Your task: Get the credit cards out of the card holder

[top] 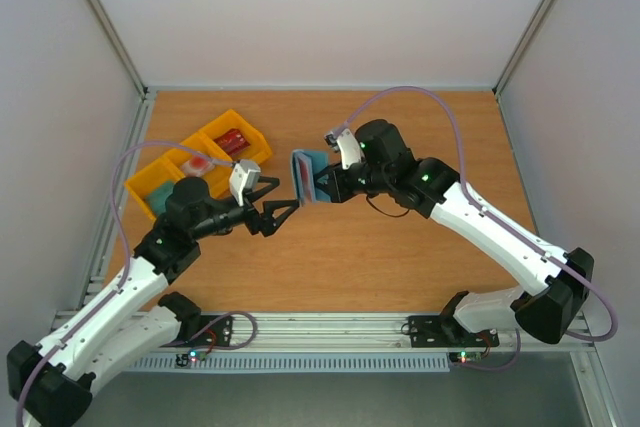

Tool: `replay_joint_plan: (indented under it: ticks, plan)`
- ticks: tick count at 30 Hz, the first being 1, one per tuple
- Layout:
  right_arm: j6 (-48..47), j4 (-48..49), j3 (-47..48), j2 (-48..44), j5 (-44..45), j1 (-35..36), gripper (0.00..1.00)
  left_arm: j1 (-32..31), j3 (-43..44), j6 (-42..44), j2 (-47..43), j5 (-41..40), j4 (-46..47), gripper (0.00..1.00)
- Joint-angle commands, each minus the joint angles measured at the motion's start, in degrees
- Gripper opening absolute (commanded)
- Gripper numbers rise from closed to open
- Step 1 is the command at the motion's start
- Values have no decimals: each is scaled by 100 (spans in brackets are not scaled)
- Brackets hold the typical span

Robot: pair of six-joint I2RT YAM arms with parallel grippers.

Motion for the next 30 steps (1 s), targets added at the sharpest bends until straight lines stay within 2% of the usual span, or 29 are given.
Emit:
replay_joint_plan:
  ticks: [1, 6, 10, 13, 16, 20, 24, 26, 30]
  plan:
    - [68, 528, 134, -23, -512, 24, 1, -11, 112, 43, 30, -596, 129, 83]
    - [-9, 657, 110, 1, -874, 24, 1, -11, 101, -20, 32, -797, 115, 64]
    - [-193, 709, 25, -127, -1001, 22, 1, -11, 148, 46, -44, -864, -160, 39]
    - [-375, 801, -67, -260, -1231, -34, 1, -11, 127, 99, -110, -594, -78, 23]
    - [-571, 952, -173, -327, -1669, -84, 1, -11, 90, 134, -151, -266, 185, 15]
    - [-753, 978, -212, -313, -2080, -88, 1, -11, 102, 302, -197, 188, 443, 15]
    - [-883, 930, -329, -351, -1803, -130, 1, -11, 210, 617, -282, 663, 502, 11]
    - [-874, 922, -335, -272, -1678, -142, 8, -11, 268, 652, -286, 565, 426, 3]
    - [-803, 1033, -347, -131, -1669, -141, 40, -11, 455, 769, -202, -583, -457, 0]
